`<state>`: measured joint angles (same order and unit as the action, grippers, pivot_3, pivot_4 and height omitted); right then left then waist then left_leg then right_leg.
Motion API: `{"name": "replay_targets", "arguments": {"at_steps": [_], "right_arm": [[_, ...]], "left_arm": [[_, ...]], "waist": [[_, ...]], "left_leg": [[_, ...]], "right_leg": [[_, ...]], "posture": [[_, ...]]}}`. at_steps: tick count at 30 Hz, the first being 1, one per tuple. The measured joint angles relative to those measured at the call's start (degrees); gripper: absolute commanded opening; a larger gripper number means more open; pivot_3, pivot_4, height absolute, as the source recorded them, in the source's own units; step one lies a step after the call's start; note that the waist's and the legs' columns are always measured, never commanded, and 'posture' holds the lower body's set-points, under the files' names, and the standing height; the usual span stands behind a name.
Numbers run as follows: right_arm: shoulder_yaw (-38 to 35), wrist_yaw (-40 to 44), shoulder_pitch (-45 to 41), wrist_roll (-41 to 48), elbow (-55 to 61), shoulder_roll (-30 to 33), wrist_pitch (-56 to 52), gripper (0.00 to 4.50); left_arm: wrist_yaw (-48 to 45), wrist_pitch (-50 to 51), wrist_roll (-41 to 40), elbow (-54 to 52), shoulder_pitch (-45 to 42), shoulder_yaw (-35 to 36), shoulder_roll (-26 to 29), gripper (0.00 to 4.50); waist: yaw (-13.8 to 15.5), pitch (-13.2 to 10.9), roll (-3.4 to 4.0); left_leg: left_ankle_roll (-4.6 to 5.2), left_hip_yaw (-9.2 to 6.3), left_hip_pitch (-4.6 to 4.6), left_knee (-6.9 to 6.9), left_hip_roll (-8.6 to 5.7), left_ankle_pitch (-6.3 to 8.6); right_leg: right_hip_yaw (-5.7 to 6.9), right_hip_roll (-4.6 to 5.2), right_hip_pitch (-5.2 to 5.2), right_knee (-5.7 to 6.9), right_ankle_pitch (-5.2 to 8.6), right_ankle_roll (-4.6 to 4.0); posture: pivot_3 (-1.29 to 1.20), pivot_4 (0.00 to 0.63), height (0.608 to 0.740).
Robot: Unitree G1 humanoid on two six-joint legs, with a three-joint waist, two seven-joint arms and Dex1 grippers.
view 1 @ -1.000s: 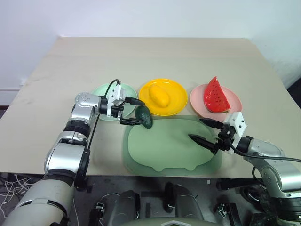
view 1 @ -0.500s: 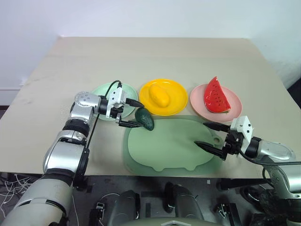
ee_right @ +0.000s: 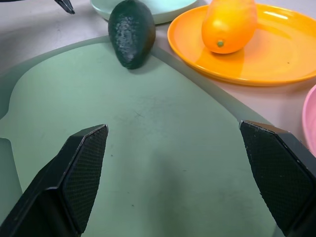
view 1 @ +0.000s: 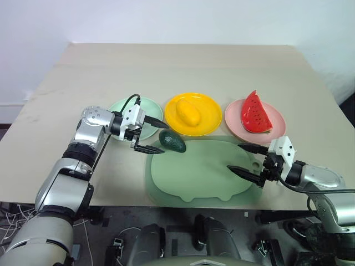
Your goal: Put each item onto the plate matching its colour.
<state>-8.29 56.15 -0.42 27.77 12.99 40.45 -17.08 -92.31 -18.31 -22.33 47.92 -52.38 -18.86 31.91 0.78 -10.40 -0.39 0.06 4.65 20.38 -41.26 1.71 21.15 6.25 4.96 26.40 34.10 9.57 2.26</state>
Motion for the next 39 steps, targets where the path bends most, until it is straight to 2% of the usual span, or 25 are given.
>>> {"name": "replay_targets", "arguments": {"at_steps": [5,14,28,31,33,39], "right_arm": [[0.17,-0.60,-0.14,0.02,0.01,-0.23,-0.12,4.50],[0.56,-1.77,-0.39,0.02,0.03,-0.74,-1.06,4.50],[0.55,-3.02,-0.09,0.02,0.27,-1.37,-1.17,4.50],[0.53,-3.05,-0.17,0.03,0.27,-1.37,-1.18,4.50],[0.53,-3.09,-0.29,0.03,0.27,-1.37,-1.19,4.50],[0.53,-3.12,-0.31,0.03,0.27,-1.37,-1.20,4.50]], "left_arm": [[0.01,-1.75,0.71,4.37,-0.80,2.19,-3.27,4.44],[0.49,-4.84,7.46,12.55,-3.13,5.19,-7.40,4.44],[2.75,-4.58,13.11,12.70,-1.22,6.78,-9.02,4.44],[3.86,-4.63,13.46,12.62,-0.90,6.98,-9.66,3.88],[4.19,-4.70,13.66,12.54,-0.46,7.13,-9.81,3.30],[4.57,-3.42,13.64,11.02,-0.15,8.96,-9.72,3.30]], "waist": [[0.06,-0.01,-0.01],[-0.03,-0.01,-0.02],[-0.03,-0.01,-0.02],[-0.02,-0.01,-0.02],[-0.02,-0.01,-0.02],[-0.01,-0.01,-0.02]], "left_leg": [[0.00,0.04,0.03,-0.02,-0.02,0.00],[0.00,0.05,0.02,-0.01,-0.02,0.00],[0.00,0.04,0.01,-0.02,-0.02,0.00],[0.01,0.04,0.01,-0.02,-0.01,0.00],[0.00,0.04,0.00,-0.02,-0.01,0.00],[0.00,0.04,0.01,-0.02,-0.01,0.00]], "right_leg": [[0.02,0.00,-0.01,-0.01,0.00,0.00],[0.03,-0.01,0.00,0.00,0.00,0.00],[0.03,0.00,-0.01,0.01,0.00,0.00],[0.03,0.01,-0.01,0.01,0.00,0.00],[0.03,0.01,-0.01,0.01,0.00,0.00],[0.03,0.01,-0.01,0.01,-0.01,0.00]], "posture": [[0.00,0.150,0.733],[0.00,0.150,0.733],[0.00,0.150,0.733],[0.00,0.150,0.733],[0.00,0.150,0.733],[0.00,0.150,0.733]]}}
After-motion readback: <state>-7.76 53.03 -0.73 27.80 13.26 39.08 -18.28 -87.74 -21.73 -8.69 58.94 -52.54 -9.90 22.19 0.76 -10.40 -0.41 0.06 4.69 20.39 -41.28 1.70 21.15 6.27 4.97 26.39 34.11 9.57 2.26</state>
